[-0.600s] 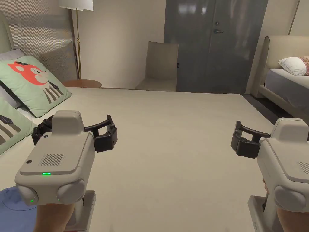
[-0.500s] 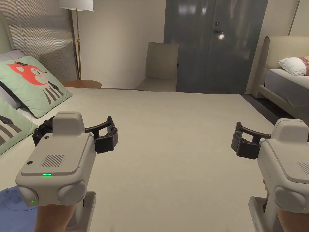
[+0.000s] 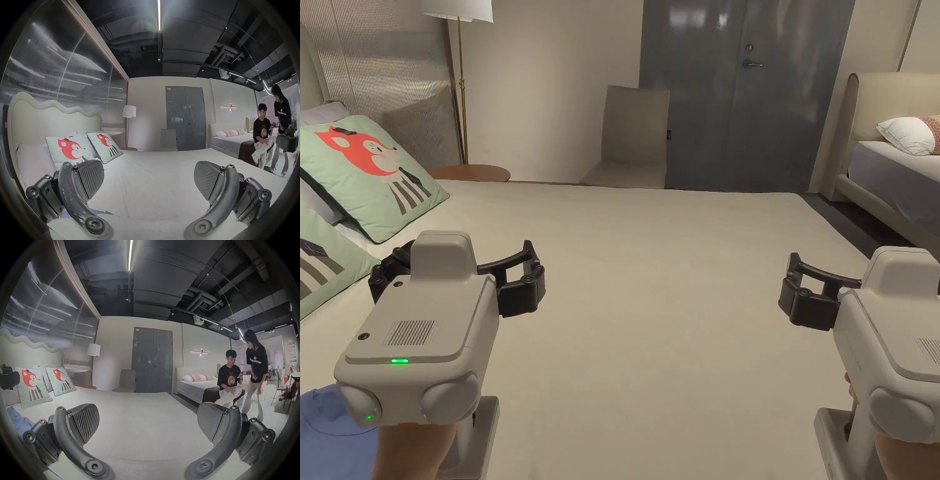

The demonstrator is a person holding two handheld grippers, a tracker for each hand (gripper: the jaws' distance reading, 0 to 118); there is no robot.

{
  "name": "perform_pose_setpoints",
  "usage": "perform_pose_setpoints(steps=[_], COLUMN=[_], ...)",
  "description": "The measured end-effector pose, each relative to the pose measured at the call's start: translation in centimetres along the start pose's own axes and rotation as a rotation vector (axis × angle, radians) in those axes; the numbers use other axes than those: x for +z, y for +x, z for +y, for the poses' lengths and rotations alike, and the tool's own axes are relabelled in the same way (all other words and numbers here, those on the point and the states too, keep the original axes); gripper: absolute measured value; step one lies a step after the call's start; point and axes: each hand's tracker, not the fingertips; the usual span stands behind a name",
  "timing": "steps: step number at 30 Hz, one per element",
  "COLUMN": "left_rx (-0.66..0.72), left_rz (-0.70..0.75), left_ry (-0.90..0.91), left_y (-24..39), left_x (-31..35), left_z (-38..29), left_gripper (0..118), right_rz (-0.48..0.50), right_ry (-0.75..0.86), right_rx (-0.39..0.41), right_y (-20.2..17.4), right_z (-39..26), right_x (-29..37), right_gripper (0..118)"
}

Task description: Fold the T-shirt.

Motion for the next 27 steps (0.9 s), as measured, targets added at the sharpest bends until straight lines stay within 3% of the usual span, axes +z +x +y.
perform_pose_setpoints(steps=[27], left_rx=[-0.008], left_rz=[-0.003], left_ry=[0.000], left_y=[0.27], left_x=[0.18], left_z=[-0.04], left_gripper=[111], right_rz=[-0.008], right_ry=[0.011], right_rx=[0.004], right_y=[0.11], right_z=[0.07], right_x=[0.16], right_gripper=[118])
